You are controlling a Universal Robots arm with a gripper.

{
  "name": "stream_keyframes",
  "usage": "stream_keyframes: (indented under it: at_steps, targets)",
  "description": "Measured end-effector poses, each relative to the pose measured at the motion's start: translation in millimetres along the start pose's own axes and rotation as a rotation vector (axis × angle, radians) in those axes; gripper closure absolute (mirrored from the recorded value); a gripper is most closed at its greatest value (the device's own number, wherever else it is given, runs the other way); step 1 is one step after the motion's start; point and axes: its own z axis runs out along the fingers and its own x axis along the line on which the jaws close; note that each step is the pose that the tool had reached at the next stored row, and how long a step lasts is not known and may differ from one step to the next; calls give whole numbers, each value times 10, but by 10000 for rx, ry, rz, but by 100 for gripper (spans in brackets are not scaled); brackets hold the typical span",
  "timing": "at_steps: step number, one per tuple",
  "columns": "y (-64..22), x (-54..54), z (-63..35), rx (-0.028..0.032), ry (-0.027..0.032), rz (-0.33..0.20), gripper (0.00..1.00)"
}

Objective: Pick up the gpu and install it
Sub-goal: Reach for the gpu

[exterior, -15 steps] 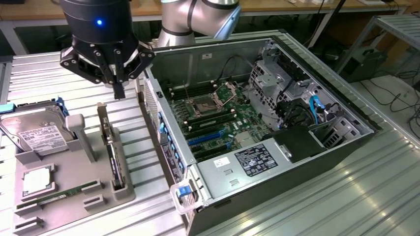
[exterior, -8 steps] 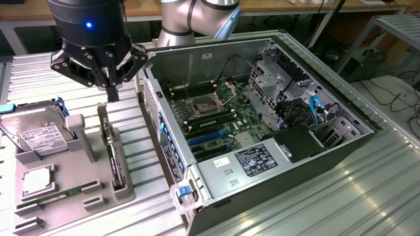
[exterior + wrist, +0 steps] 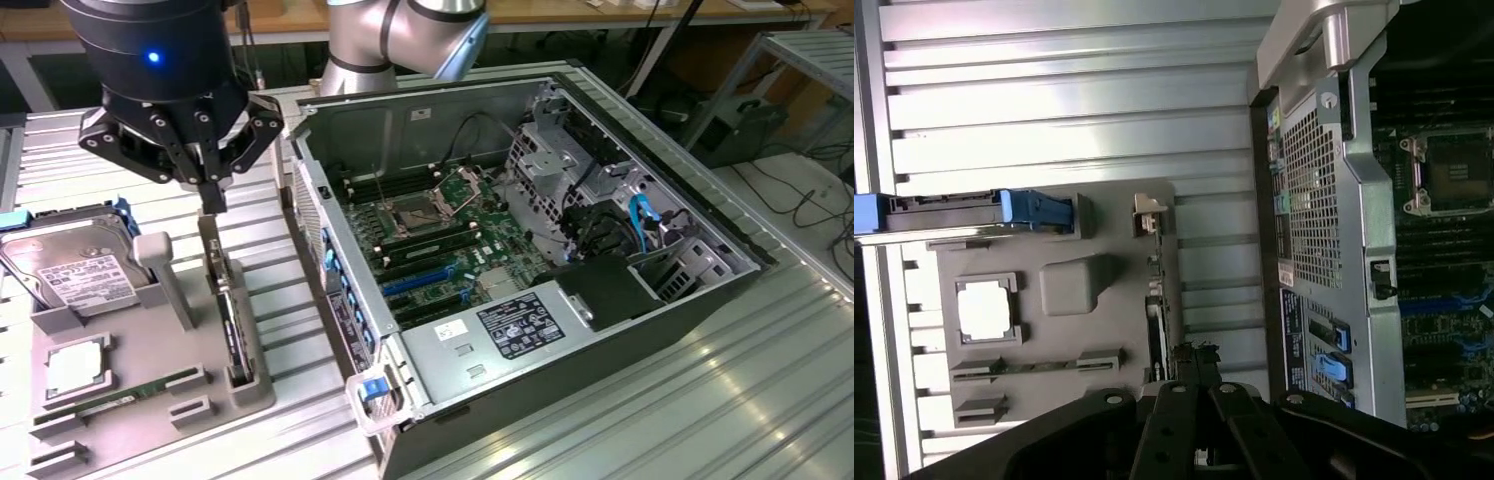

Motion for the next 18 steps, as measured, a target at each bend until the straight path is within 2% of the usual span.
stream_keyframes:
  at_steps: [6,18]
  targets:
    - [-36,124,2,1,1,0,89]
    - [-73,238,4,-1,0,-1,89]
